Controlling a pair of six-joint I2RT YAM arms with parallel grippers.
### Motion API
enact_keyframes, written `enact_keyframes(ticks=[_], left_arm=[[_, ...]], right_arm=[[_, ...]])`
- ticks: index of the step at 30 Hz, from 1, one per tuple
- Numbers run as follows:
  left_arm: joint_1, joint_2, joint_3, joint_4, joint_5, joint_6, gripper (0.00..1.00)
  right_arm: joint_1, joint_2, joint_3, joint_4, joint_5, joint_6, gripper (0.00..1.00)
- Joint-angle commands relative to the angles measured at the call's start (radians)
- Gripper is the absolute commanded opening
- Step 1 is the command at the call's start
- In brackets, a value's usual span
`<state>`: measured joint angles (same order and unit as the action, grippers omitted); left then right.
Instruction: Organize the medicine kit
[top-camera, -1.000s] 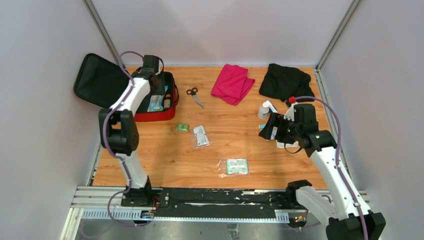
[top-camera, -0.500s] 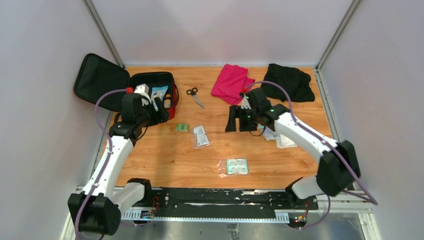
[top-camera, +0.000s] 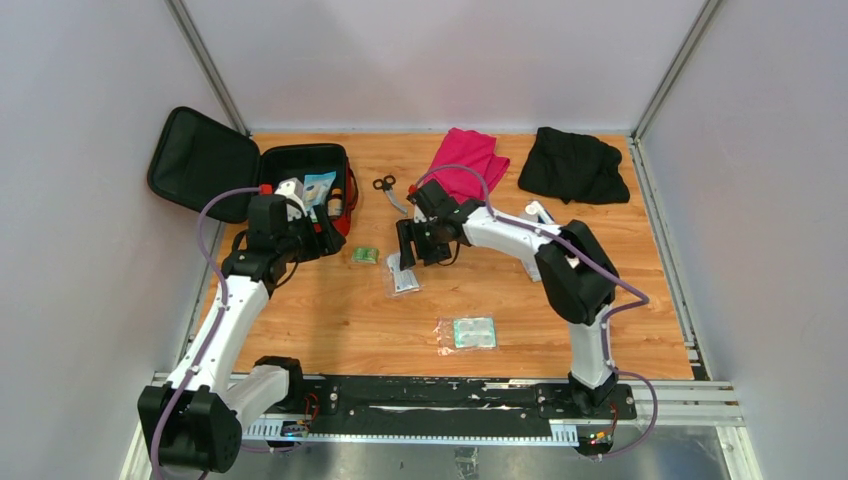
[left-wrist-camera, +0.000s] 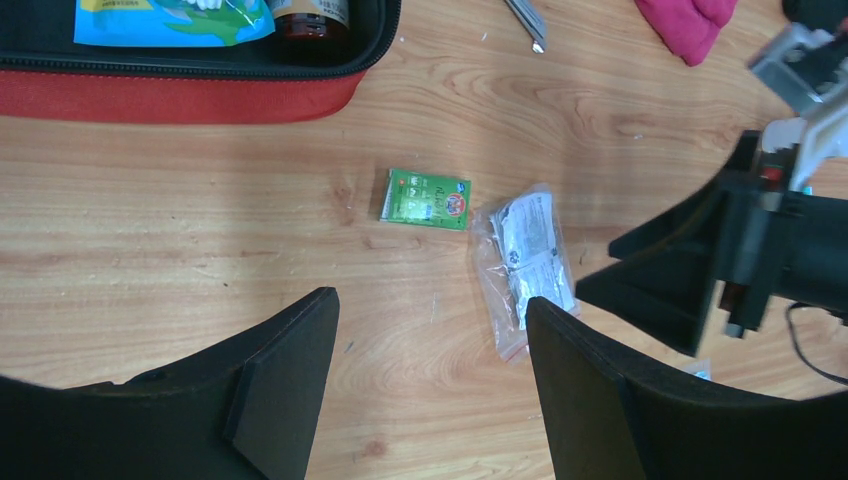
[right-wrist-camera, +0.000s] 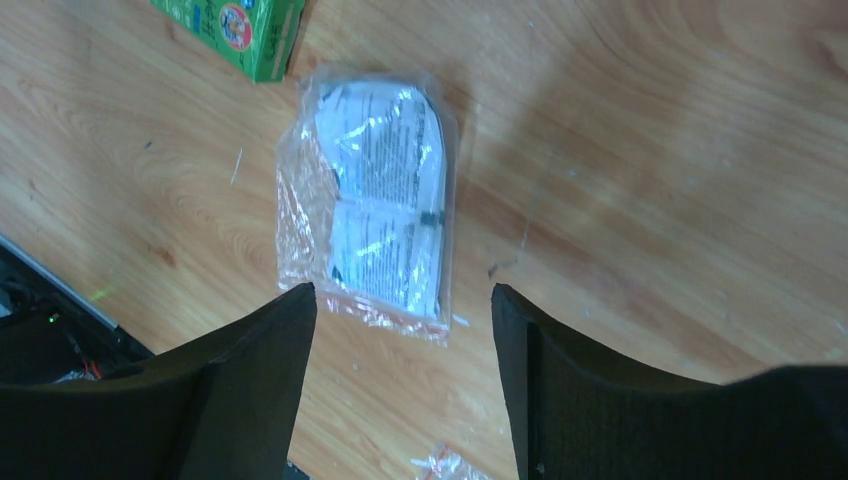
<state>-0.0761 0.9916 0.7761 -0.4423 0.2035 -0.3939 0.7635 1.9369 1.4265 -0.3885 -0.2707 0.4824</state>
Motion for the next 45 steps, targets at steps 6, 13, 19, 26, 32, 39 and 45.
enact_keyframes(ticks=[6,13,19,26,32,39,45], left_arm=[[-0.001,-0.003,0.012,0.019,0.036,0.007,0.74],[0.005,0.013,0.011,0.027,0.06,0.001,0.74],[0.004,0.029,0.008,0.034,0.075,-0.003,0.75],[0.005,0.043,0.002,0.04,0.091,-0.005,0.75],[0.006,0.026,-0.03,0.084,0.163,-0.037,0.75],[0.003,-0.043,-0.234,0.257,0.331,-0.197,0.75],[-0.015,-0.16,-0.36,0.425,0.409,-0.365,0.78]], right_arm=[[0.042,0.132,0.105,-0.01,0.04,0.035,0.63],[0.055,0.173,0.117,-0.051,0.09,0.045,0.54],[0.057,0.193,0.105,-0.059,0.134,0.077,0.4],[0.059,0.174,0.084,-0.054,0.147,0.086,0.1],[0.059,0.067,0.001,0.0,0.145,0.088,0.0],[0.058,-0.132,-0.153,0.081,0.143,0.138,0.0],[0.059,-0.273,-0.257,0.149,0.131,0.209,0.0]])
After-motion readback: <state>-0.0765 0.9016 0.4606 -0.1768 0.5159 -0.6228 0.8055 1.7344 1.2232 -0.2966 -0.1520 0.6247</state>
